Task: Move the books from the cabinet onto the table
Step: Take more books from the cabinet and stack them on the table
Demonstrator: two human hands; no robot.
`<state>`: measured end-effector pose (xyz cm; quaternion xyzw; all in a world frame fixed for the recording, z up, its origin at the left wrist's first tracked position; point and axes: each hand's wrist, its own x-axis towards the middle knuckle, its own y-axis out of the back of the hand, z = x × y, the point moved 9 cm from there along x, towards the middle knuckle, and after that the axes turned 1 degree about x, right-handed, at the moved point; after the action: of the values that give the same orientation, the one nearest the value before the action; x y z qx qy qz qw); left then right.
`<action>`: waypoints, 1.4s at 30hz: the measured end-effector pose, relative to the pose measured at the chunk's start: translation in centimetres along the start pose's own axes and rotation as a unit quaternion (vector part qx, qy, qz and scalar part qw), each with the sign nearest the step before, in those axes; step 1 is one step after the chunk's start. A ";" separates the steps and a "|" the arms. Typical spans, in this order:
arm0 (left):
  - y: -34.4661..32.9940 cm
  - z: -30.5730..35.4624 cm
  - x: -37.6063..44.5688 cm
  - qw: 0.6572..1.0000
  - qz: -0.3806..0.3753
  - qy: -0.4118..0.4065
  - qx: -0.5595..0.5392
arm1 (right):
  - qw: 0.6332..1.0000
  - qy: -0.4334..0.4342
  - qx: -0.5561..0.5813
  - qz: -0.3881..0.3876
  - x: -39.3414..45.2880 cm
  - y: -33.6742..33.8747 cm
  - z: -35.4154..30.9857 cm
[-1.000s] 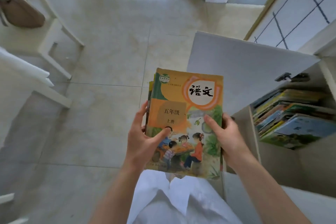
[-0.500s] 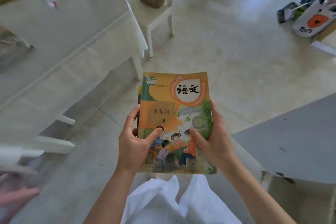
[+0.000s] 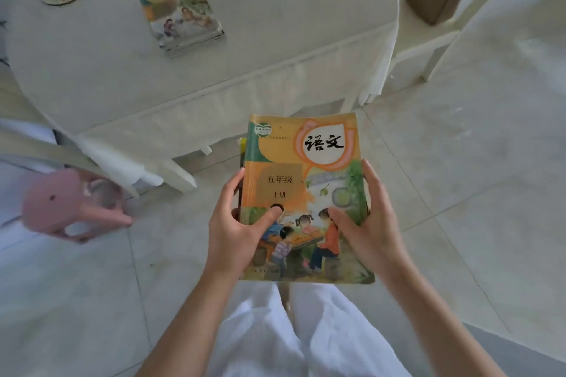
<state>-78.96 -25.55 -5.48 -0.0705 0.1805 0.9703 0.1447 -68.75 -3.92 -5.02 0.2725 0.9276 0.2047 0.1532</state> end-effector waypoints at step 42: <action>4.3 5.8 49.5 0.990 0.124 0.060 -0.017 | 0.924 -0.226 0.222 -0.214 53.1 -15.7 -13.6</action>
<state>-127.68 -14.61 -8.06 -0.1080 0.1798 0.9777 0.0109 -123.82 10.21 -9.64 0.1338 0.9264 -0.1113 0.3340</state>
